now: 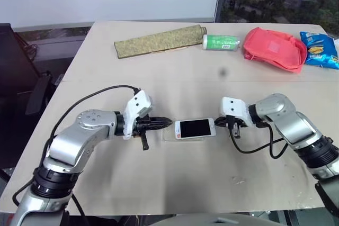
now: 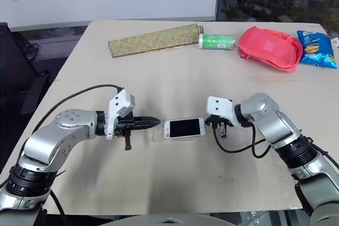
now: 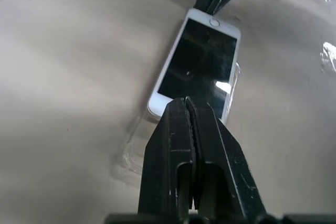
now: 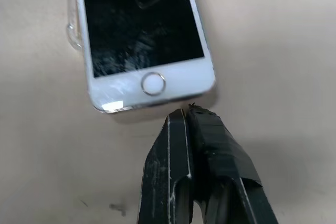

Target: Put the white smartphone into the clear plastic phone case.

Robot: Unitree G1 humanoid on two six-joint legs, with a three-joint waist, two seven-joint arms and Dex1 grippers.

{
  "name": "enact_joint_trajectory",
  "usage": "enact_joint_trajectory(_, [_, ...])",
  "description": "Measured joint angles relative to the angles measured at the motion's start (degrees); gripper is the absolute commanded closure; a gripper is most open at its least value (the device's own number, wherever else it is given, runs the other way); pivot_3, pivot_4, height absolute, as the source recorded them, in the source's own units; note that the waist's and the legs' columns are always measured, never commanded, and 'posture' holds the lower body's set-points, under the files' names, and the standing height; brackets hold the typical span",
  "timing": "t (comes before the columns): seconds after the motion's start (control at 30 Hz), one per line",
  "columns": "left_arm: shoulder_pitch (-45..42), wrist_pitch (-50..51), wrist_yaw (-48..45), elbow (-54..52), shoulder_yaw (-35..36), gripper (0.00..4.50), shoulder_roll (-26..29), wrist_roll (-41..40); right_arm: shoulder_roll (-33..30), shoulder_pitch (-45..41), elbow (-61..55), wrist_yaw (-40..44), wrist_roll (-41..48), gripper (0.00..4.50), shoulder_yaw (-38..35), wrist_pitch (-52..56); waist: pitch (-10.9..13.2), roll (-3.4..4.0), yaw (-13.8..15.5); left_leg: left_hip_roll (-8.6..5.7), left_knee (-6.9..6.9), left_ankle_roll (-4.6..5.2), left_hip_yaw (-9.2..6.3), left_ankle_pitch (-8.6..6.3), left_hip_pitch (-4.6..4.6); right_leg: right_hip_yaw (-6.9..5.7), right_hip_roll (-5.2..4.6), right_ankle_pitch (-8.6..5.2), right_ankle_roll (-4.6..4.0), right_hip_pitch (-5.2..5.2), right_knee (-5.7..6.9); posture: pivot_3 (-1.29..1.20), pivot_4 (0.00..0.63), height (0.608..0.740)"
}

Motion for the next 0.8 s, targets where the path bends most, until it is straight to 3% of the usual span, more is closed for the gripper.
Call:
enact_joint_trajectory(0.3, [-3.5,-3.6,2.1,4.6,-4.3,4.5,-5.4,3.5,1.0,0.9,-4.0,0.4,1.3,4.45,0.3,3.0,0.0,-0.01,-0.1,-0.1,0.04,0.0,0.0,0.0,0.01,0.02,0.0,0.09,0.14,0.01,0.04,0.0,0.15,0.74])
enact_joint_trajectory(0.8, [-2.5,-10.8,-0.6,8.1,-9.9,4.5,-4.0,10.9,0.8,0.9,-4.3,-1.7,2.1,4.45,0.1,4.2,0.0,-0.01,-0.2,-0.06,0.04,0.0,0.0,0.0,0.04,0.03,0.0,0.01,0.0,0.02,0.08,0.0,0.15,0.74])
